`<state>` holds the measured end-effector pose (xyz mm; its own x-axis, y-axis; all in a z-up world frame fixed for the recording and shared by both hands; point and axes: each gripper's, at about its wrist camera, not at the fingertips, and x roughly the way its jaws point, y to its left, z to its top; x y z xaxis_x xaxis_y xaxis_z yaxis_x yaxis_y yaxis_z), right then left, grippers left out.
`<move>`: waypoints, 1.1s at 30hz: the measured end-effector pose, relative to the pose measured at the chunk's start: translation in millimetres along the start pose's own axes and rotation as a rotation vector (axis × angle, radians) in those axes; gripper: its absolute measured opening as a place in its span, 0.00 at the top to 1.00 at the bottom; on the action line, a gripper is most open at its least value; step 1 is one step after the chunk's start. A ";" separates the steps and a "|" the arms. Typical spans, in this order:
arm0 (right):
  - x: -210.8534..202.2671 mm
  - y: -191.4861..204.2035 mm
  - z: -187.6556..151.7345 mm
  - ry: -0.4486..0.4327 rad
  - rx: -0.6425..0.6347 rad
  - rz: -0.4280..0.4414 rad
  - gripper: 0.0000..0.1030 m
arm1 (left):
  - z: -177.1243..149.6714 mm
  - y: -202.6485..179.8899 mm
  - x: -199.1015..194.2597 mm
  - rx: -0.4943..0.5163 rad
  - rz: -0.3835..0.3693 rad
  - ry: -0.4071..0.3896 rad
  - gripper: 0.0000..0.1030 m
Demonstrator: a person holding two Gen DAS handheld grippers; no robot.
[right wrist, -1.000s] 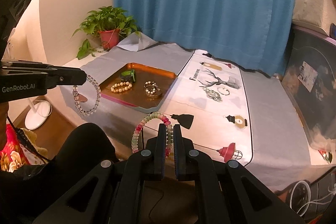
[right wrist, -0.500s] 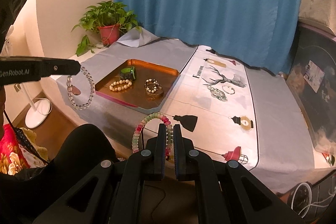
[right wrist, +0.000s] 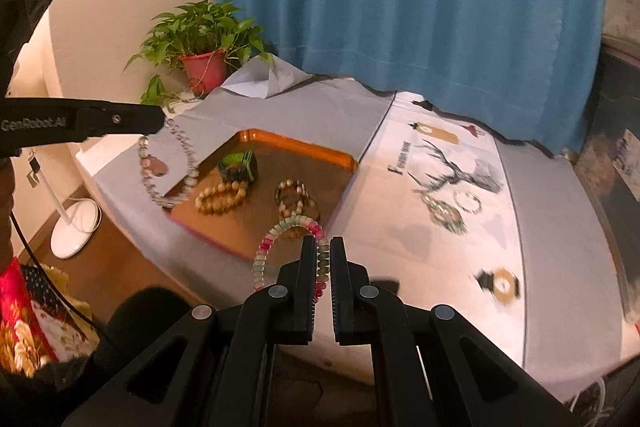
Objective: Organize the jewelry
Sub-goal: 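Carry the crystal bracelet in the left tool to the tray while the right tool carries the pink-green bracelet, then open both tools to drop the bracelets into the tray and lift away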
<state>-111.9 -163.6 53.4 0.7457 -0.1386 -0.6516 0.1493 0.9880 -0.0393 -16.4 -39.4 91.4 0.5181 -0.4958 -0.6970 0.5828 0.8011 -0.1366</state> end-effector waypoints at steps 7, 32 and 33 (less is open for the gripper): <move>81.3 -6.8 41.2 -0.002 0.011 0.019 0.94 | 43.0 20.3 74.0 -0.006 0.021 0.008 0.95; 222.3 -37.4 49.8 0.140 0.148 0.017 0.44 | 47.9 79.9 188.3 -0.087 0.248 0.029 0.08; 215.7 -36.8 49.0 0.143 0.146 0.029 0.44 | 43.3 76.7 184.0 -0.073 0.256 0.047 0.08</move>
<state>75.2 -233.2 -48.6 0.6527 -0.0890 -0.7524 0.2299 0.9695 0.0847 150.7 -83.7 -16.8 0.6119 -0.2593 -0.7472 0.3889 0.9213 -0.0012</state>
